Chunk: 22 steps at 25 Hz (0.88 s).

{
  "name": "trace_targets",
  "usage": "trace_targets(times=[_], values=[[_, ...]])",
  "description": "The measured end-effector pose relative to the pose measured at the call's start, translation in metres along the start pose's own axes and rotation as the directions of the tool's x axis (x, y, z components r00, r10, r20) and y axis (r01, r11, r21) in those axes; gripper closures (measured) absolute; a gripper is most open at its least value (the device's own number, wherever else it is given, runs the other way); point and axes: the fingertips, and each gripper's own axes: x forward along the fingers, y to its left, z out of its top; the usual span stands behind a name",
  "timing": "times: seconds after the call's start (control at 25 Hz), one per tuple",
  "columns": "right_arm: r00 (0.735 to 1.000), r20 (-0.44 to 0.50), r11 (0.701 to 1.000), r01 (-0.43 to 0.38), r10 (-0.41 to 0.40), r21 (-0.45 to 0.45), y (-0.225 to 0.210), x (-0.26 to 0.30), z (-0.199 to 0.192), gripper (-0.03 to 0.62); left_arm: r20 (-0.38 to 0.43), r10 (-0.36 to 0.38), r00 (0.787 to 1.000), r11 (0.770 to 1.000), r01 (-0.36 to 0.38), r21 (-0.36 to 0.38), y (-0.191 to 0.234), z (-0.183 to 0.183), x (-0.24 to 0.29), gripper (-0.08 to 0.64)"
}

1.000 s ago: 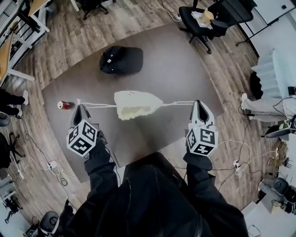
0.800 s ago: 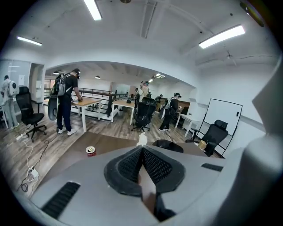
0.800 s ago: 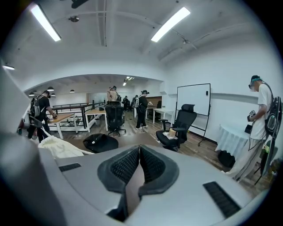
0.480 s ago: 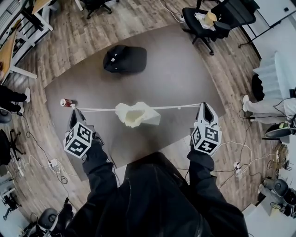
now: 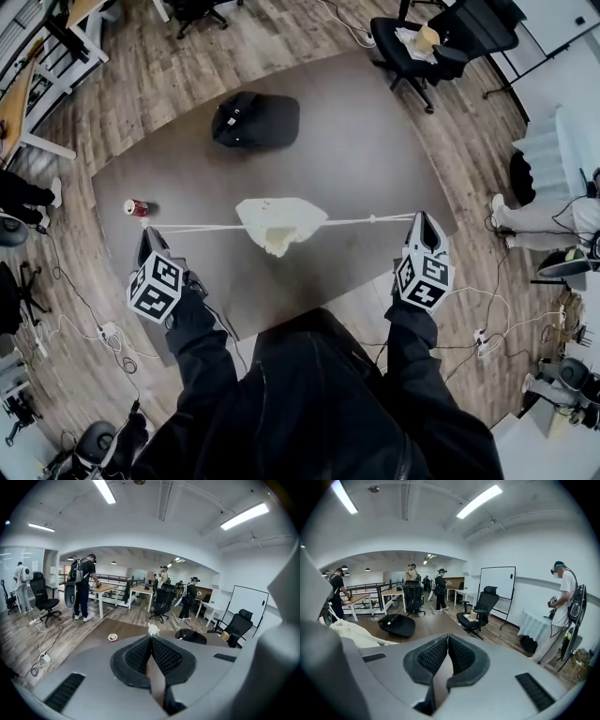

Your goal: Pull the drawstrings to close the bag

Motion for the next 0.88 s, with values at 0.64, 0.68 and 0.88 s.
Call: trace_targets(times=[0.64, 0.68, 0.88], values=[[1.0, -0.007, 1.0, -0.001, 0.001, 0.0, 0.01, 0.002, -0.006, 0.566, -0.031, 0.007, 0.999, 1.0, -0.006, 0.014, 0.021, -0.015, 0.001, 0.528], [1.0, -0.006, 1.0, -0.007, 0.007, -0.005, 0.015, 0.004, -0.006, 0.566, -0.036, 0.002, 0.999, 1.0, -0.001, 0.017, 0.019, -0.018, 0.002, 0.528], [0.998, -0.008, 0.997, -0.064, 0.064, -0.049, 0.047, 0.012, -0.006, 0.566, -0.053, -0.047, 0.997, 0.998, 0.049, 0.039, -0.002, -0.029, 0.011, 0.528]])
